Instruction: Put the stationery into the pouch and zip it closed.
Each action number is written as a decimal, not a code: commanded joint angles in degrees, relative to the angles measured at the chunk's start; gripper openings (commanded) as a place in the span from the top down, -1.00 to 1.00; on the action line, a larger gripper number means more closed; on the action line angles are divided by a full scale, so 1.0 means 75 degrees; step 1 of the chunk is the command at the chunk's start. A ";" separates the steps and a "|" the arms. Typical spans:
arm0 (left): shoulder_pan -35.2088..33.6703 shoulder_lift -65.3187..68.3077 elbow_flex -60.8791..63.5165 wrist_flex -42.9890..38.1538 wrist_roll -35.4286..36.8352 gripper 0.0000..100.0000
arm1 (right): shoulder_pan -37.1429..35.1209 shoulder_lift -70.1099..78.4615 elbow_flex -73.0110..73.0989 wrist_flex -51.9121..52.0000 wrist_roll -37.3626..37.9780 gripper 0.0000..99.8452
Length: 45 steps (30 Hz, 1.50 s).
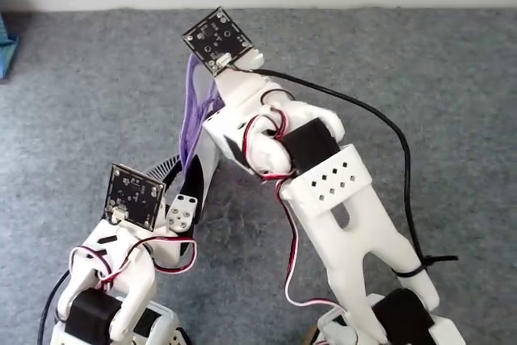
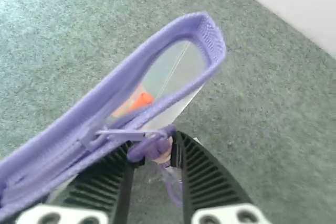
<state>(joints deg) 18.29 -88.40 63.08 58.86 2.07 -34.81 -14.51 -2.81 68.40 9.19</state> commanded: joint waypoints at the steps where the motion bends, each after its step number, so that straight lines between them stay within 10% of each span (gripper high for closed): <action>1: 0.0023 -0.0012 -0.0053 0.0070 -0.0070 0.98 | 0.0545 0.0029 -0.0070 -0.0440 0.0328 0.98; 24: 0.0293 -0.0012 -0.0053 0.0234 -0.0082 0.98 | 0.3405 0.5011 -0.4407 -0.1975 0.0680 0.98; 36: 0.0293 -0.0012 -0.0100 0.0574 -0.0117 0.97 | 0.2995 0.5468 -0.5685 -0.0615 0.0656 0.98; 45: -0.0692 0.0047 -0.0463 0.0774 0.0293 0.30 | 0.3194 0.5492 -0.6025 0.0451 0.0199 0.98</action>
<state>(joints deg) 15.30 -88.40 62.99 64.13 2.86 -11.60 28.22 -45.63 70.33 12.44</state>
